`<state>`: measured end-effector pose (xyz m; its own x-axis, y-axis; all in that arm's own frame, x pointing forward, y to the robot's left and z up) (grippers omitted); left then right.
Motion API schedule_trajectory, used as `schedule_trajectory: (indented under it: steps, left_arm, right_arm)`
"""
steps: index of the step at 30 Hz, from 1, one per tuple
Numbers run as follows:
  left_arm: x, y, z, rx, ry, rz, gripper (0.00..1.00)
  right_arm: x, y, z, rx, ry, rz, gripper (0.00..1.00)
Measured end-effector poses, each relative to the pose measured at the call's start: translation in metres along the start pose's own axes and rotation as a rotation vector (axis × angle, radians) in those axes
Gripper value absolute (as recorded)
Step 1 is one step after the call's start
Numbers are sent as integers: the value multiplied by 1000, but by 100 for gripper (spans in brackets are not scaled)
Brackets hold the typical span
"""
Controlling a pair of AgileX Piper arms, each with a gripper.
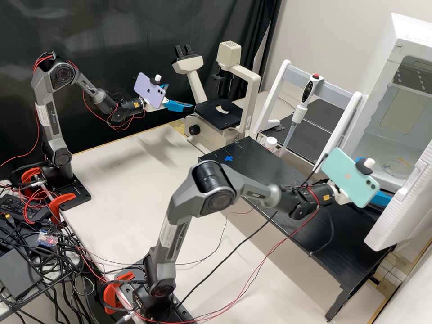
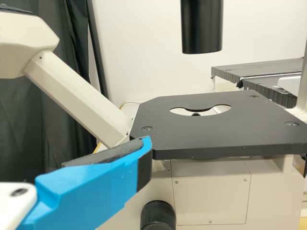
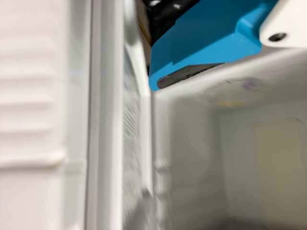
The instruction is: Move the petri dish to the incubator
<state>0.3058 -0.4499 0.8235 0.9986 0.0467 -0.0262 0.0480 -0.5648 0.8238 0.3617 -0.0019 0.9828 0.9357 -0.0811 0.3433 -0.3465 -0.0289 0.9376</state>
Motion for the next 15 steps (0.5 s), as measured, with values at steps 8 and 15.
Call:
schedule_trajectory:
  steps: [8, 15]
  left_arm:
    - [0, 0, 0, 0, 0, 0, 100]
    - [0, 0, 0, 0, 0, 0, 100]
  right_arm:
    - [-99, -14, -39, 19, 240, -15, 100]
    - [-167, -42, -55, 72, 393, -73, 100]
